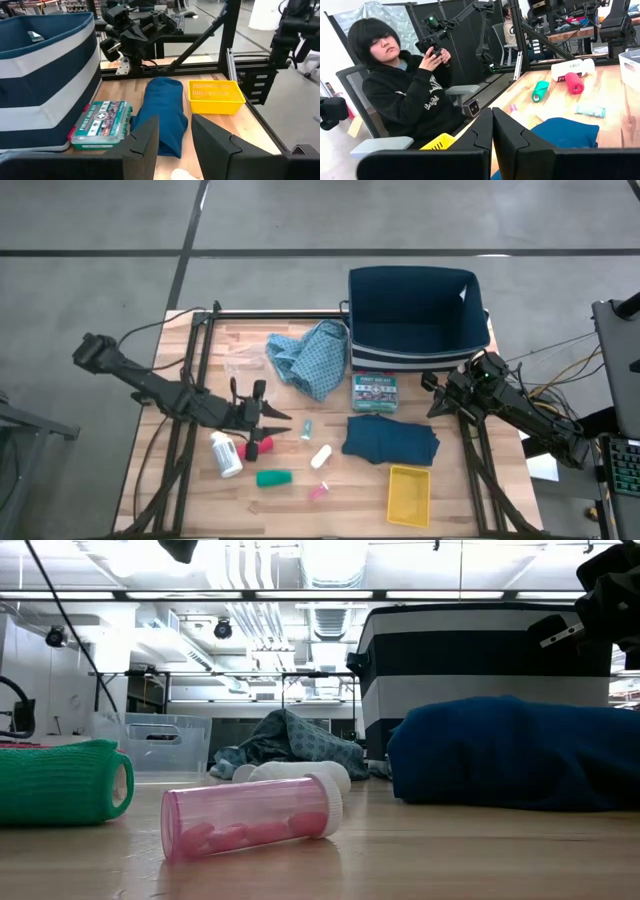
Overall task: Pick & place medical supplies in basket/bin
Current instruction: Put the white rolled gauze into the transparent bin
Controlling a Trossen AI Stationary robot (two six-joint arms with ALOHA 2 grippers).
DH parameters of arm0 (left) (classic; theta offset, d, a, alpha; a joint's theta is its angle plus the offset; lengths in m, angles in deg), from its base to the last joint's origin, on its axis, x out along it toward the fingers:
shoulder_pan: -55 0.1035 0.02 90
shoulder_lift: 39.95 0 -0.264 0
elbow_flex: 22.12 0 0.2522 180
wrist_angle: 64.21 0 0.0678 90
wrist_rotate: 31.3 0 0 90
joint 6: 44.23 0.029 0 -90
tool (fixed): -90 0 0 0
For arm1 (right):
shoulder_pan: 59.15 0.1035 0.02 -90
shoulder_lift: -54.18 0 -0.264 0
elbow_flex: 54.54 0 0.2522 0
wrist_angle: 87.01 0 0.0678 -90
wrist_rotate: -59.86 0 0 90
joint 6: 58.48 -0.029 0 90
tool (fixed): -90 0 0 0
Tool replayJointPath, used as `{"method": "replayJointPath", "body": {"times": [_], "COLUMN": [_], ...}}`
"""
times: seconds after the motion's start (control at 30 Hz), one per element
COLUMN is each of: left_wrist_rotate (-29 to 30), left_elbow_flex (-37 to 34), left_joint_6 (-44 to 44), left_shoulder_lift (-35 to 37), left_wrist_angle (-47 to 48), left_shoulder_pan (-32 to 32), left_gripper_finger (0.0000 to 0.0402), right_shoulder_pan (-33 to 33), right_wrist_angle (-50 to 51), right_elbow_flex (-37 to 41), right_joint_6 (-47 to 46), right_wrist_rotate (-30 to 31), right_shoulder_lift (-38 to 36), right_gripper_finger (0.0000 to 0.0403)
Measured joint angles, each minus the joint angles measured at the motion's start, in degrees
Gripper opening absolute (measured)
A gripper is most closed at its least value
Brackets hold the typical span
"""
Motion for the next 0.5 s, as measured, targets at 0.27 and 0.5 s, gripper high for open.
{"method": "replayJointPath", "body": {"times": [0.27, 0.5], "left_wrist_rotate": [4.83, 6.7], "left_elbow_flex": [3.64, 8.18], "left_joint_6": [-5.19, -6.58], "left_shoulder_lift": [-6.05, -12.44], "left_wrist_angle": [-0.09, -0.27], "left_shoulder_pan": [-3.46, -4.89], "left_gripper_finger": [0.0118, 0.0118], "right_shoulder_pan": [0.01, 0.01], "right_wrist_angle": [0.0, 0.0], "right_elbow_flex": [0.0, 0.0], "right_joint_6": [0.0, 0.0], "right_wrist_rotate": [0.0, 0.0], "right_shoulder_lift": [0.01, 0.01], "right_gripper_finger": [0.0008, 0.0008]}}
